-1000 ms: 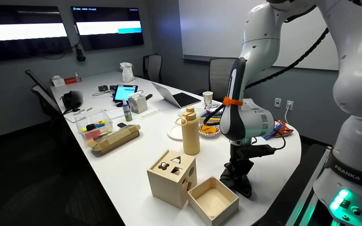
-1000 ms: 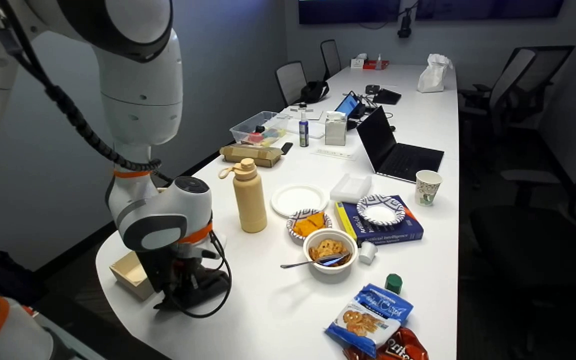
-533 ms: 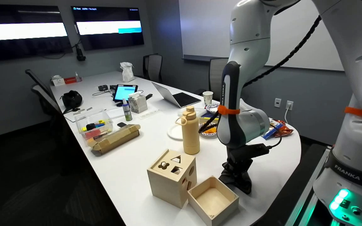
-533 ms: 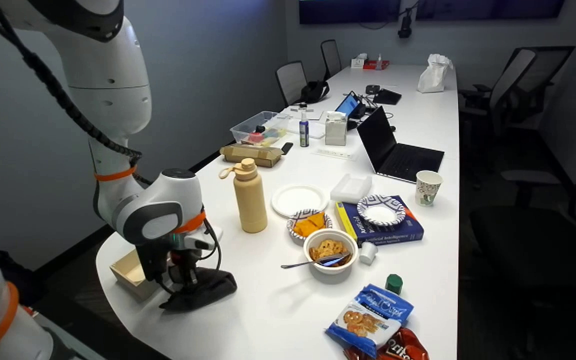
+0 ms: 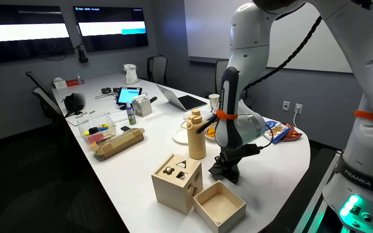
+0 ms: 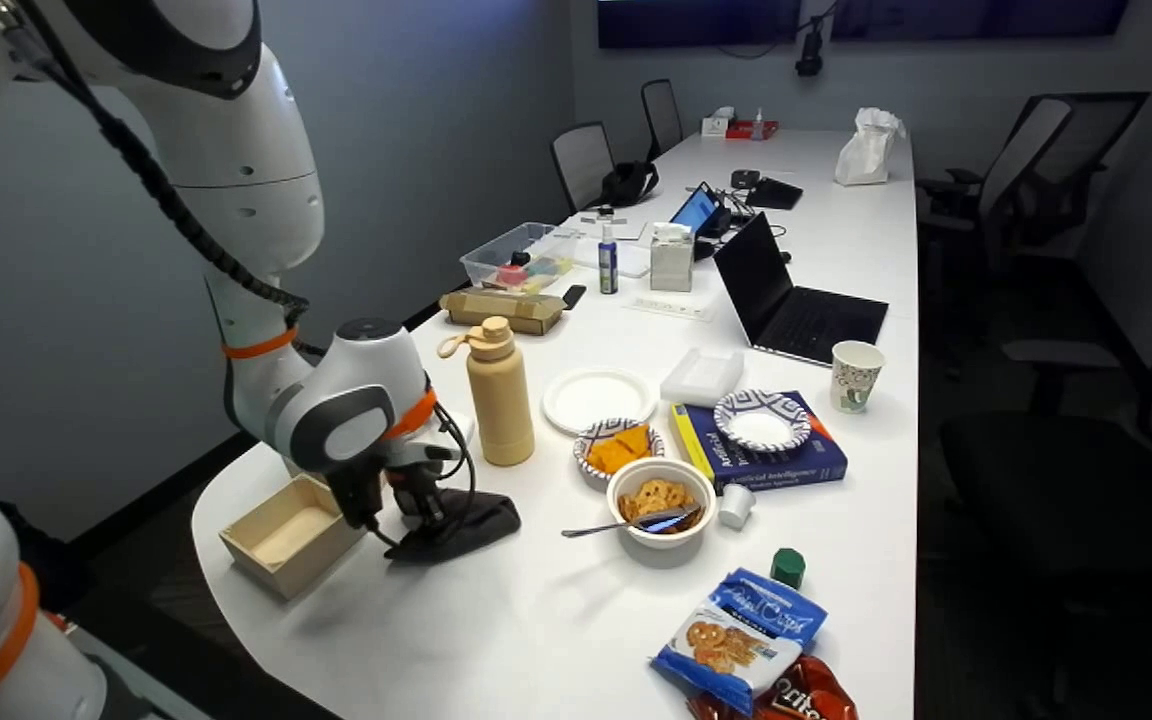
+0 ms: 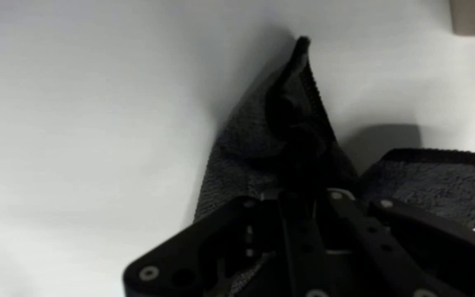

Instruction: Use the grey towel to wipe the tabletop.

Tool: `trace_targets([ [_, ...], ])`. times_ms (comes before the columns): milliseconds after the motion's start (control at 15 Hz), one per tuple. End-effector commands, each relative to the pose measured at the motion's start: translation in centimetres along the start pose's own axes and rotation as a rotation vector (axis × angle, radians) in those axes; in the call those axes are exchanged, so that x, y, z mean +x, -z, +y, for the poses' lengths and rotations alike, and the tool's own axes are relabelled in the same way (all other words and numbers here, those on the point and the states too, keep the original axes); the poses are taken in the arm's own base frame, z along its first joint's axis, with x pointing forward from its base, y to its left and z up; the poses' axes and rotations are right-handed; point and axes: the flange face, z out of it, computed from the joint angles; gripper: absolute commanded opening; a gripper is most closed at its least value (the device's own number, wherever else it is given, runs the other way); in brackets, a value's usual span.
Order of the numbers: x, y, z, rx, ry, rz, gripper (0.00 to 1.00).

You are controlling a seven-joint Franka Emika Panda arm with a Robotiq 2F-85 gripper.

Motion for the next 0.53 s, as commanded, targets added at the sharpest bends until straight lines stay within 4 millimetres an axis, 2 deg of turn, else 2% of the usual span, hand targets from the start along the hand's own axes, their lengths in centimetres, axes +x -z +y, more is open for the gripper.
trace_targets([
  [0,2.5,-1.4,-3.0,0.121,0.069,0.021,0.01],
  [133,2.4,-1.7,-4.0,0.166,0.116,0.001,0.01],
  [200,2.4,-1.8,-3.8,0.173,0.137,-0.010,0.01],
  [333,2.0,-1.8,-2.9,0.162,0.156,-0.039,0.01],
  [467,1.4,-1.4,-1.0,0.101,0.115,-0.056,0.01],
])
